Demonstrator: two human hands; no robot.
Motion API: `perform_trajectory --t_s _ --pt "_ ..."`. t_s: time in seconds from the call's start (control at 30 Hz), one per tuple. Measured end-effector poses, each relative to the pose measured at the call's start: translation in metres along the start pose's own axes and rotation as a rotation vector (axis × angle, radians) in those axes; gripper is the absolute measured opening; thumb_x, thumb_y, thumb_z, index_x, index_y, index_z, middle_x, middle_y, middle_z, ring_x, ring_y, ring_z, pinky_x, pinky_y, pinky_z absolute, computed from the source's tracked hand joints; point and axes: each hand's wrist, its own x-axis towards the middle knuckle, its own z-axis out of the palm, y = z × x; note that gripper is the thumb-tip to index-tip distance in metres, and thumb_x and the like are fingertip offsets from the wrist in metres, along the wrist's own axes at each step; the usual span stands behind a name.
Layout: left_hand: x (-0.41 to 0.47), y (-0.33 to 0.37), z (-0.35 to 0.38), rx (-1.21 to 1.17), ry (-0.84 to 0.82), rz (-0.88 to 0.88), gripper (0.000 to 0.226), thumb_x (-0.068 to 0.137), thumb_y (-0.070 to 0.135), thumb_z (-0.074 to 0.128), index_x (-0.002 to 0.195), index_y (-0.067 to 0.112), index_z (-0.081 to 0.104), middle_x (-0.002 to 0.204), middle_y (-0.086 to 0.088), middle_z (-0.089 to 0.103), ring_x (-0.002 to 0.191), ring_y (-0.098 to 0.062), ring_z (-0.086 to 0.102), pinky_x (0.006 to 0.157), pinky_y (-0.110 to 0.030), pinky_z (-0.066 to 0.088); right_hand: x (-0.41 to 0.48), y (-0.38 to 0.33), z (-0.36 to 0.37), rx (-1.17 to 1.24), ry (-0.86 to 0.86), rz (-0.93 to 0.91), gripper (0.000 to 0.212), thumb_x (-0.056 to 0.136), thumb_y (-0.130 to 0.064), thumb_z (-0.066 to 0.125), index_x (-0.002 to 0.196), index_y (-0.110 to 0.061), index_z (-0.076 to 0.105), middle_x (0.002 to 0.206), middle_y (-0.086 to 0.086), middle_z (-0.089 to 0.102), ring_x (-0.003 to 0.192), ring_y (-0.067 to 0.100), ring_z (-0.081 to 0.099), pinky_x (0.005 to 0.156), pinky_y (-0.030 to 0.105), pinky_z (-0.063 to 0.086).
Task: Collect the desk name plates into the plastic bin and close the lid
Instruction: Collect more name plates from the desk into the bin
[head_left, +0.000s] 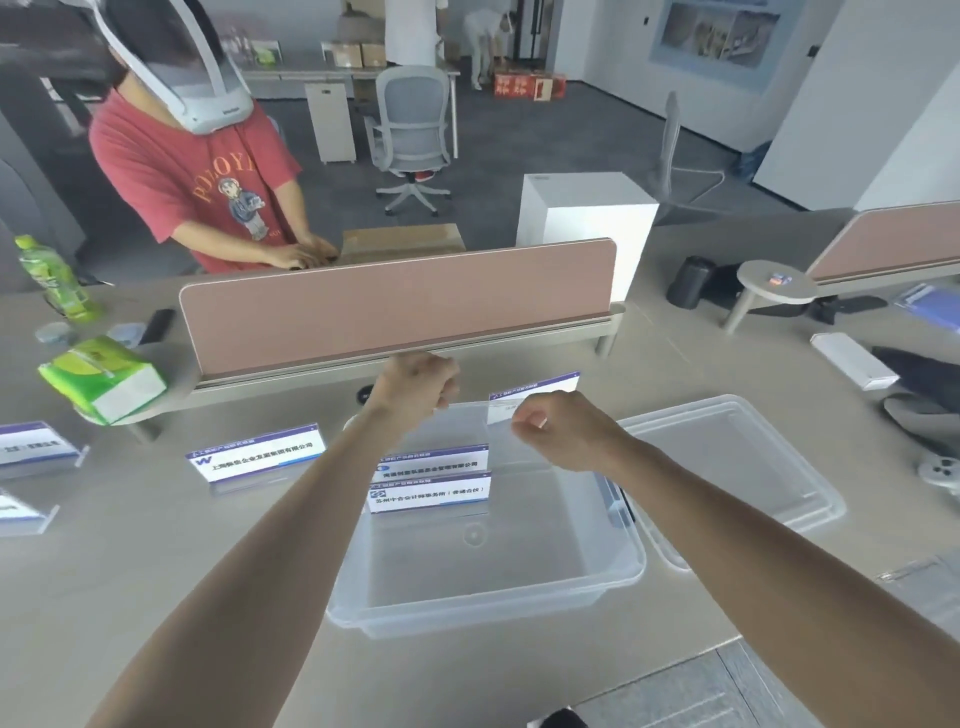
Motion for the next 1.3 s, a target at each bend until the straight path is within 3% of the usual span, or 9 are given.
perform_trajectory --t_s 0.17,0.27,0.43,0.6,0.77,1.03,1.13,1.23,1.3 --pt "0.025 0.015 0.004 0.212 0.089 0.107 0.037 0.085 0.034 0.058 0.068 0.0 0.06 0.038 0.01 0.051 0.043 -0.014 0.046 0.057 -0.026 0.038 0.019 0.032 -0.033 0.171 0.094 0.0 0.019 0.09 -0.038 0.053 0.088 -0.026 0.068 0.092 -0.009 0.07 0.087 0.013 0.069 0.062 0.025 0.047" --pt "0.04 0.025 0.019 0.367 0.064 0.131 0.045 0.091 0.038 0.057 0.056 0.012 0.045 0.033 0.009 0.042 0.042 -0.012 0.038 0.052 -0.022 0.034 0.043 0.055 -0.048 0.166 0.134 -0.026 0.021 0.089 -0.034 0.053 0.084 -0.02 0.068 0.087 -0.006 0.071 0.083 0.014 0.069 0.071 0.03 0.053" --pt "0.084 0.038 0.064 0.51 0.139 0.137 0.063 0.092 0.055 0.052 0.05 0.013 0.03 0.034 0.004 0.033 0.047 -0.019 0.036 0.05 -0.026 0.032 0.089 0.1 -0.054 0.07 0.228 -0.104 0.02 0.088 -0.025 0.052 0.068 -0.027 0.052 0.065 -0.008 0.059 0.063 0.02 0.055 0.059 0.027 0.045" --pt "0.138 0.031 0.104 0.9 0.047 0.103 0.043 0.089 0.043 0.055 0.063 0.009 0.057 0.064 -0.004 0.056 0.068 -0.027 0.056 0.056 -0.026 0.039 0.139 0.148 -0.055 -0.13 0.111 -0.184 0.016 0.09 -0.028 0.05 0.084 -0.018 0.061 0.082 -0.002 0.064 0.077 0.026 0.06 0.065 0.029 0.046" --pt "0.181 0.007 0.126 1.167 -0.197 -0.055 0.04 0.089 0.051 0.051 0.107 0.018 0.064 0.111 -0.006 0.066 0.106 -0.028 0.06 0.088 -0.036 0.05 0.183 0.188 -0.049 -0.384 -0.02 -0.309 0.024 0.095 -0.027 0.048 0.11 -0.015 0.061 0.111 0.003 0.059 0.099 0.027 0.06 0.078 0.033 0.046" --pt "0.225 -0.056 0.152 1.007 -0.269 -0.3 0.069 0.083 0.048 0.065 0.144 0.026 0.041 0.145 -0.001 0.048 0.131 -0.026 0.047 0.104 -0.04 0.041 0.232 0.248 0.001 -0.029 -0.085 -0.154 0.056 0.094 -0.033 0.055 0.144 -0.017 0.036 0.149 0.004 0.038 0.128 0.027 0.045 0.099 0.041 0.045" --pt "0.238 -0.071 0.158 1.068 -0.327 -0.31 0.07 0.085 0.045 0.066 0.146 0.025 0.038 0.147 -0.003 0.046 0.132 -0.027 0.046 0.105 -0.04 0.04 0.246 0.264 0.014 -0.203 -0.088 -0.231 0.05 0.092 -0.03 0.058 0.137 -0.015 0.045 0.139 0.007 0.047 0.119 0.031 0.052 0.085 0.04 0.049" --pt "0.248 -0.083 0.165 1.17 -0.383 -0.302 0.063 0.089 0.042 0.063 0.145 0.024 0.04 0.143 -0.004 0.049 0.13 -0.029 0.047 0.101 -0.038 0.041 0.257 0.271 0.021 -0.406 -0.031 -0.422 0.031 0.077 -0.021 0.074 0.104 -0.012 0.063 0.097 0.007 0.065 0.081 0.032 0.066 0.053 0.032 0.043" --pt "0.254 -0.089 0.171 1.215 -0.42 -0.304 0.049 0.092 0.039 0.059 0.137 0.022 0.05 0.135 -0.006 0.054 0.122 -0.03 0.052 0.092 -0.035 0.042 0.267 0.276 0.024 -0.473 -0.027 -0.45 0.025 0.07 -0.018 0.08 0.088 -0.014 0.063 0.076 0.003 0.062 0.062 0.028 0.063 0.045 0.027 0.031"
